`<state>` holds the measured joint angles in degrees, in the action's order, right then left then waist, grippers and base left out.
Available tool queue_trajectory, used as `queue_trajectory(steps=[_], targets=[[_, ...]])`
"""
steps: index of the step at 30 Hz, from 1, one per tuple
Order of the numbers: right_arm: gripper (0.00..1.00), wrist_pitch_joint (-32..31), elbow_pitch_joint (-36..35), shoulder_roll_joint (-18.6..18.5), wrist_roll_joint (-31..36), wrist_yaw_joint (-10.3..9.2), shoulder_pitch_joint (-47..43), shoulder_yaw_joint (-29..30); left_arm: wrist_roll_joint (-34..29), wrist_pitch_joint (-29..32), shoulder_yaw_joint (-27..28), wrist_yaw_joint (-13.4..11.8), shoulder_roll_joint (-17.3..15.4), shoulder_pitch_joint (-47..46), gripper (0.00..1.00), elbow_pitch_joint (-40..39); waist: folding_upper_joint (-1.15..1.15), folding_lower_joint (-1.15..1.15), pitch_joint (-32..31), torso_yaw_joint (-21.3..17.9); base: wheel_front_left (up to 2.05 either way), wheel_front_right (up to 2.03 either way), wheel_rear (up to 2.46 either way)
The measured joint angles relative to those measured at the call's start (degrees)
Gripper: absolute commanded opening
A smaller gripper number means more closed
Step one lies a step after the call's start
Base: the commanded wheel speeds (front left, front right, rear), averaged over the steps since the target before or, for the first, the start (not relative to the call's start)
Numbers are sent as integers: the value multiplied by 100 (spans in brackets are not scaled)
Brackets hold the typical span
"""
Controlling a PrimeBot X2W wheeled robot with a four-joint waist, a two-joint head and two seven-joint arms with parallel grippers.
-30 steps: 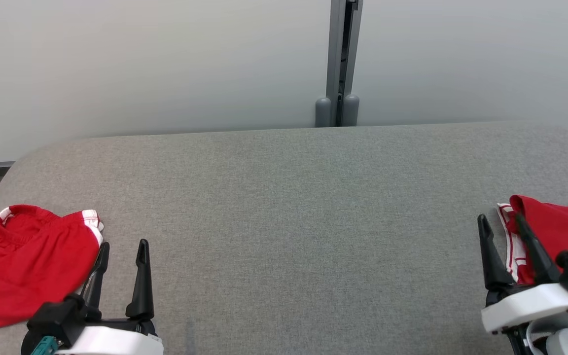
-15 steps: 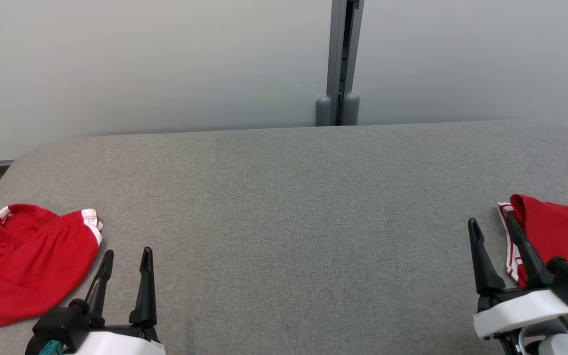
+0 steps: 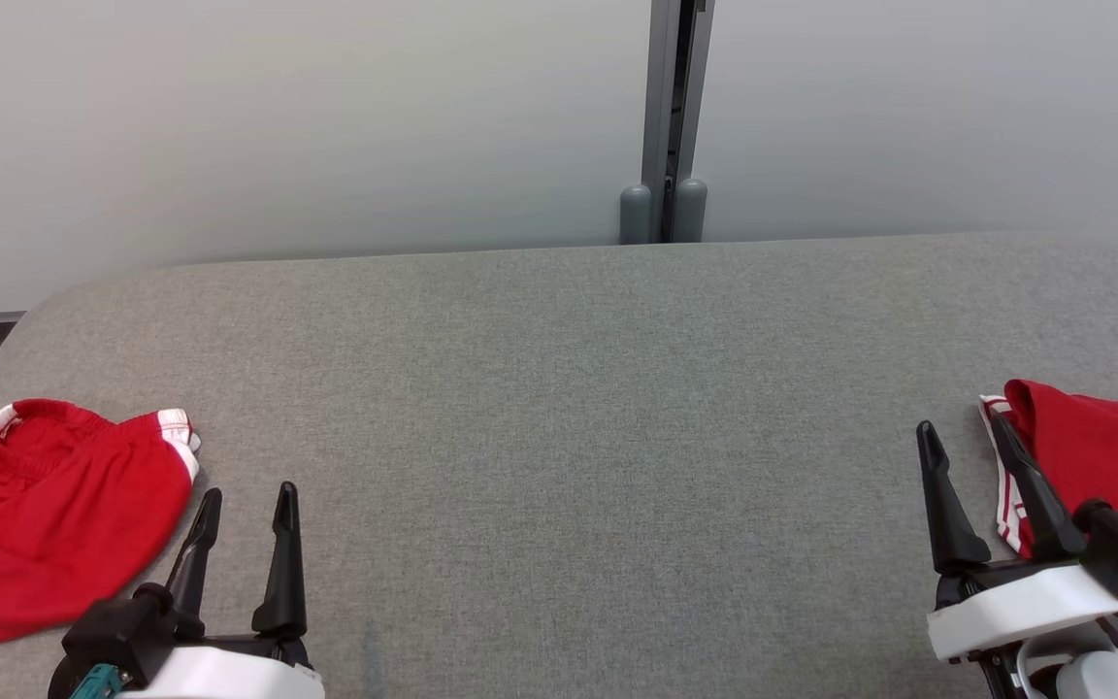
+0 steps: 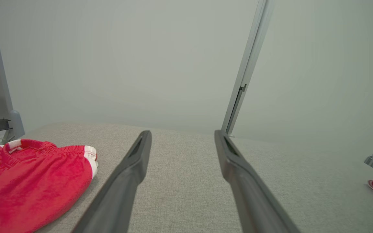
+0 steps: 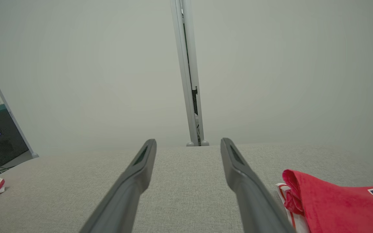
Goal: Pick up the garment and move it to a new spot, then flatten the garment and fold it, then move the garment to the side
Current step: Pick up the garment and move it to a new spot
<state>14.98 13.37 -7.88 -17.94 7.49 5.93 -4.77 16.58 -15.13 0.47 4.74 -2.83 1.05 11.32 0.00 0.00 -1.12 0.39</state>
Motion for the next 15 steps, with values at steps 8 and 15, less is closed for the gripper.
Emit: queue_trajectory(steps=[8, 15], targets=[[100, 0, -11, 2, -16, 0, 8, -18, 15, 0, -5, 2, 0, -17, 100, 26, 0, 0, 7, 8, 0, 0, 0], [100, 0, -4, 12, -24, 0, 17, -53, 12, 0, 21, 4, 3, -32, 100, 43, 0, 0, 4, 42, 0, 0, 0]])
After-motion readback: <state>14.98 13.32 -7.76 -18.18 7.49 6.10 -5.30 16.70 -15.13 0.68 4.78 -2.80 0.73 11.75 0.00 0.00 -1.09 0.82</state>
